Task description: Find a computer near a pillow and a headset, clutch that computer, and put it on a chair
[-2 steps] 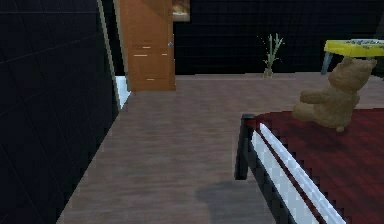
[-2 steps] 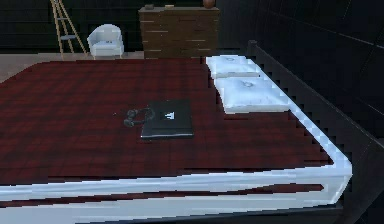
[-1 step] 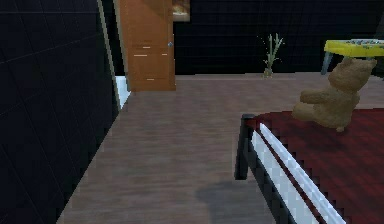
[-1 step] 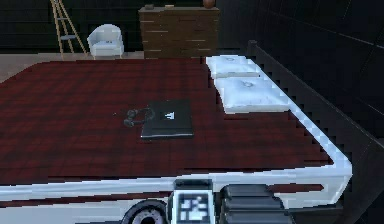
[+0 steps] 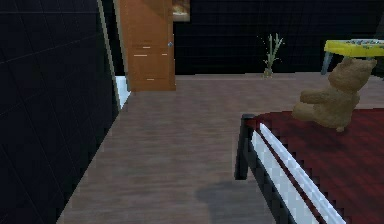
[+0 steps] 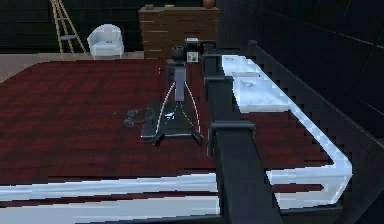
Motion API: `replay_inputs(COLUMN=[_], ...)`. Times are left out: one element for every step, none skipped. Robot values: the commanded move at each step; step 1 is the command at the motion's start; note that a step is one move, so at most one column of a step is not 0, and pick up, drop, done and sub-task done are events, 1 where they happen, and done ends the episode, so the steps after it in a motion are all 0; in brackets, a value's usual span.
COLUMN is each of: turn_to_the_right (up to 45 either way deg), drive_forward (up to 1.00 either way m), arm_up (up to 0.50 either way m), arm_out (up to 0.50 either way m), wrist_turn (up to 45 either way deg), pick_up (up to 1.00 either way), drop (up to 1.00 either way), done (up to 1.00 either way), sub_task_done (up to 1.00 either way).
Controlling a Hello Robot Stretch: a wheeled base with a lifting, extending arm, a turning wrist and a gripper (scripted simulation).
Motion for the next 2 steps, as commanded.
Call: replay_inputs(turn_to_the_right=[0.0, 0.0], drive_forward=[0.0, 0.0], arm_up=[0.0, 0.0], arm_out=[0.0, 0.0], wrist_turn=[45.0, 45.0], pick_up=[0.0, 0.0], drop=[0.0, 0.0], done=[0.0, 0.0], sub_task_done=[0.0, 0.0])
